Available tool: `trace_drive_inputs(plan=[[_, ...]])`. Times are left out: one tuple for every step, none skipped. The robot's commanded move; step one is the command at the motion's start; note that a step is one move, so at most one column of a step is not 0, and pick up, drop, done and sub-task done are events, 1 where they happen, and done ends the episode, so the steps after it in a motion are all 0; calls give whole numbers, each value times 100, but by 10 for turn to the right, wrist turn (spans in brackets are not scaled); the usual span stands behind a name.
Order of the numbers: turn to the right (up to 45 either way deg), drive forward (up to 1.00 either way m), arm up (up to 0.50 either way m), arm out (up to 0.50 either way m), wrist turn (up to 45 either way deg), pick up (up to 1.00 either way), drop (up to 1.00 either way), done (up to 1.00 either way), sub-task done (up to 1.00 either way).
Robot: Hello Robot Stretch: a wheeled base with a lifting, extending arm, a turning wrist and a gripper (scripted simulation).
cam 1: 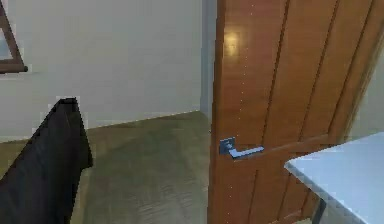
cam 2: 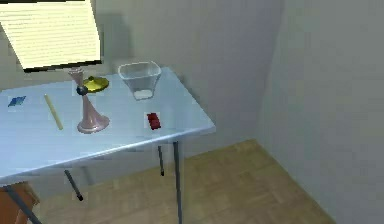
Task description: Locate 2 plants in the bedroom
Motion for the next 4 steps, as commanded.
trace_drive_inputs(plan=[[-210,0,0,0,0,0,0,0,0],[0,95,0,0,0,0,0,0,0],[450,0,0,0,0,0,0,0,0],[30,0,0,0,0,0,0,0,0]])
